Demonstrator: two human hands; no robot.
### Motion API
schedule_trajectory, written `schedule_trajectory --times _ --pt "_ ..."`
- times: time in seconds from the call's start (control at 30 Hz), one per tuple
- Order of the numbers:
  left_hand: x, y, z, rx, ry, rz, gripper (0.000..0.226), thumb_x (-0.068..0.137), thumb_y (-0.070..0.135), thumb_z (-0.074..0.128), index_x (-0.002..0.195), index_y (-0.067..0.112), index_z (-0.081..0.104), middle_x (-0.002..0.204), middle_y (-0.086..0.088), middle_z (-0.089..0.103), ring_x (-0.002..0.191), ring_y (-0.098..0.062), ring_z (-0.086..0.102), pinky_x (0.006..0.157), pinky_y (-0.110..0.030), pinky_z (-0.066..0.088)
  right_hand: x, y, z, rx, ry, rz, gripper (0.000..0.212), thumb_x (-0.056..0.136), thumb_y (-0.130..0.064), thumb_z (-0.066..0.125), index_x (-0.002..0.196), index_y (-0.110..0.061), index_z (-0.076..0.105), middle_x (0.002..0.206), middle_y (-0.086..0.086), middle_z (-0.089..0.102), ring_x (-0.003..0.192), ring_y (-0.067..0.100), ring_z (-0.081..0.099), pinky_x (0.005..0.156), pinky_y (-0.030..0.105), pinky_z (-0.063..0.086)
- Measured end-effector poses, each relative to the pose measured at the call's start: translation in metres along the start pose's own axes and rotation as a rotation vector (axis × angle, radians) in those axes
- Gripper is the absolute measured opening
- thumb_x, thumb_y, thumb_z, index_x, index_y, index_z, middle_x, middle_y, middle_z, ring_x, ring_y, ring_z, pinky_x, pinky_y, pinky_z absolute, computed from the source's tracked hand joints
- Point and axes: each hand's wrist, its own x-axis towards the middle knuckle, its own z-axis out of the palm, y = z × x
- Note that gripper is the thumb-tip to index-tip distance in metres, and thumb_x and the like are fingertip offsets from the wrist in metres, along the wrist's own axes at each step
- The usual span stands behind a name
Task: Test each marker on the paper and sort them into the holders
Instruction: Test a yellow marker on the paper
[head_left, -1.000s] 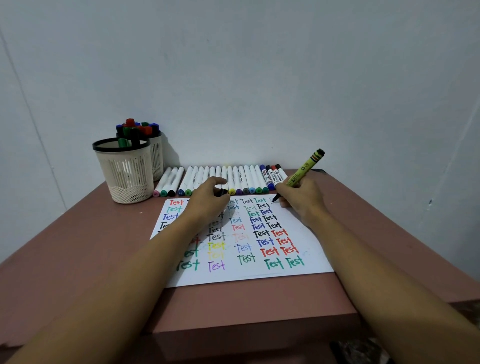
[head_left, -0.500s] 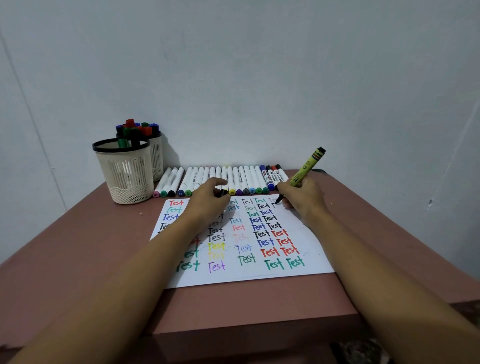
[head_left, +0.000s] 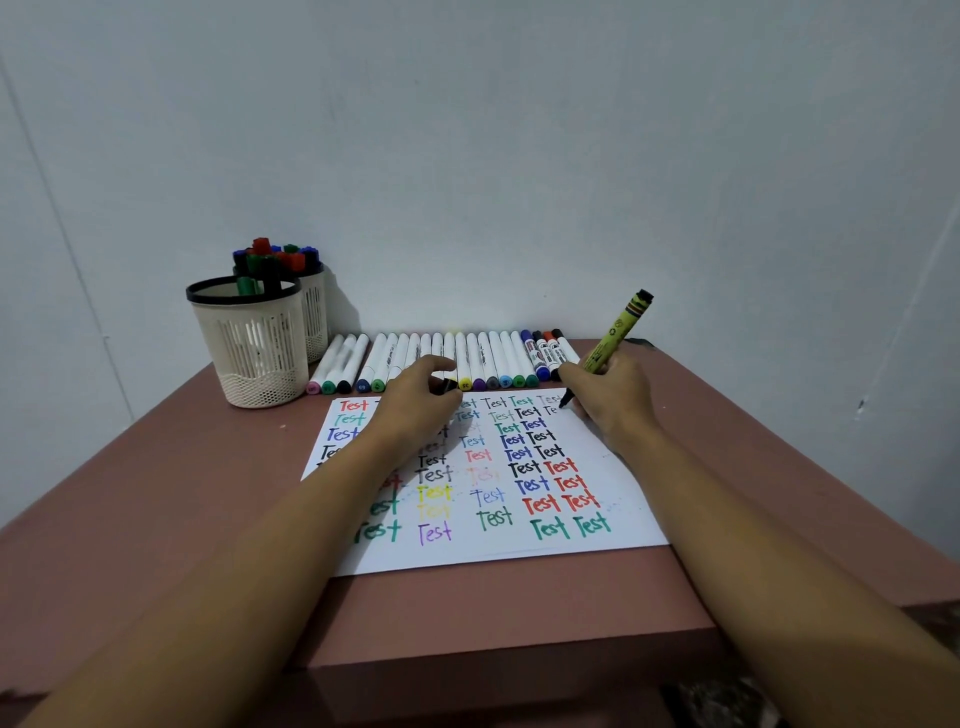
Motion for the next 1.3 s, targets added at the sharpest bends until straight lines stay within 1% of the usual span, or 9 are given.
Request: schedule_trajectory --times 0.1,0.27,0.47,0.7,0.8,0.93,1.07,1.23,1.3 --pt "-0.0001 -0.0005 0.0002 -0.006 -0.001 0.001 0.036 0.093 0.013 0.051 0.129 0.017 0.049 0.096 -0.002 0.057 0.066 -0.007 0.050 0.044 -0.005 0.037 -0.0006 0.0005 -0.0001 -0.046 0.008 -0.008 0.018 0.082 -0.020 0.067 0.073 -0.018 0.052 0.069 0.003 0.058 0.061 0.016 0.056 0.064 0.034 0.051" --pt "-0.0003 -0.0013 0.0001 0.008 -0.006 0.003 0.036 0.093 0.015 0.051 0.129 0.018 0.049 0.097 -0.002 0.057 0.066 -0.006 0.050 0.049 -0.011 0.037 -0.0011 -0.0005 -0.0009 -0.020 -0.019 -0.004 0.018 0.083 -0.016 0.067 0.074 -0.017 0.051 0.066 0.002 0.057 0.056 0.012 0.053 0.052 0.026 0.044" --pt "-0.0002 -0.0014 0.0002 -0.012 -0.005 0.009 0.036 0.093 0.013 0.051 0.128 0.016 0.049 0.093 -0.003 0.056 0.064 -0.008 0.048 0.041 -0.003 0.035 -0.0016 -0.0007 -0.0004 -0.022 -0.021 -0.015 0.020 0.083 -0.017 0.067 0.073 -0.018 0.049 0.068 0.001 0.055 0.057 0.012 0.052 0.051 0.025 0.041" --pt "-0.0005 -0.0014 0.0005 -0.011 -0.006 0.016 0.036 0.092 0.012 0.052 0.128 0.016 0.049 0.092 -0.003 0.056 0.064 -0.008 0.048 0.042 -0.003 0.035 0.0012 0.0022 -0.0010 0.019 0.047 0.018 0.016 0.081 -0.017 0.068 0.073 -0.016 0.054 0.069 0.005 0.059 0.063 0.020 0.057 0.068 0.039 0.054" --pt "-0.0007 -0.0012 0.0002 0.000 -0.006 0.019 0.036 0.093 0.013 0.052 0.128 0.016 0.049 0.095 -0.003 0.056 0.065 -0.008 0.049 0.042 -0.003 0.035 0.0008 0.0008 -0.0001 0.004 0.033 0.012 0.017 0.082 -0.016 0.067 0.073 -0.016 0.053 0.069 0.005 0.058 0.065 0.020 0.057 0.066 0.038 0.052" --pt "-0.0006 -0.0004 -0.0001 0.016 -0.010 0.021 0.037 0.092 0.014 0.053 0.129 0.017 0.048 0.097 -0.002 0.056 0.066 -0.006 0.050 0.045 -0.004 0.037 -0.0011 -0.0017 -0.0011 -0.029 0.017 -0.022 0.022 0.085 -0.015 0.062 0.071 -0.016 0.045 0.068 0.000 0.050 0.060 0.011 0.048 0.055 0.027 0.041" --pt "-0.0011 -0.0006 -0.0007 0.009 -0.010 0.017 0.038 0.092 0.014 0.054 0.129 0.018 0.048 0.097 -0.001 0.057 0.070 -0.006 0.051 0.046 -0.004 0.038 -0.0004 -0.0009 -0.0011 0.020 0.028 0.015 0.020 0.083 -0.018 0.065 0.073 -0.016 0.048 0.070 0.004 0.053 0.064 0.017 0.052 0.064 0.034 0.047" --pt "-0.0008 -0.0015 0.0012 -0.009 0.029 0.011 0.024 0.087 0.015 0.062 0.108 0.013 0.051 0.092 -0.002 0.057 0.069 -0.006 0.052 0.043 -0.004 0.038 -0.0018 -0.0008 -0.0007 -0.046 0.030 0.002 0.019 0.083 -0.019 0.065 0.072 -0.019 0.049 0.070 0.002 0.054 0.066 0.016 0.053 0.070 0.038 0.050" --pt "-0.0010 -0.0013 0.0018 0.011 0.050 0.030 0.017 0.087 0.016 0.063 0.100 0.014 0.053 0.096 -0.002 0.058 0.072 -0.005 0.053 0.047 -0.004 0.039 -0.0022 -0.0005 -0.0012 -0.052 0.033 0.000 0.019 0.084 -0.020 0.064 0.072 -0.019 0.048 0.070 0.000 0.053 0.066 0.014 0.052 0.071 0.037 0.048"
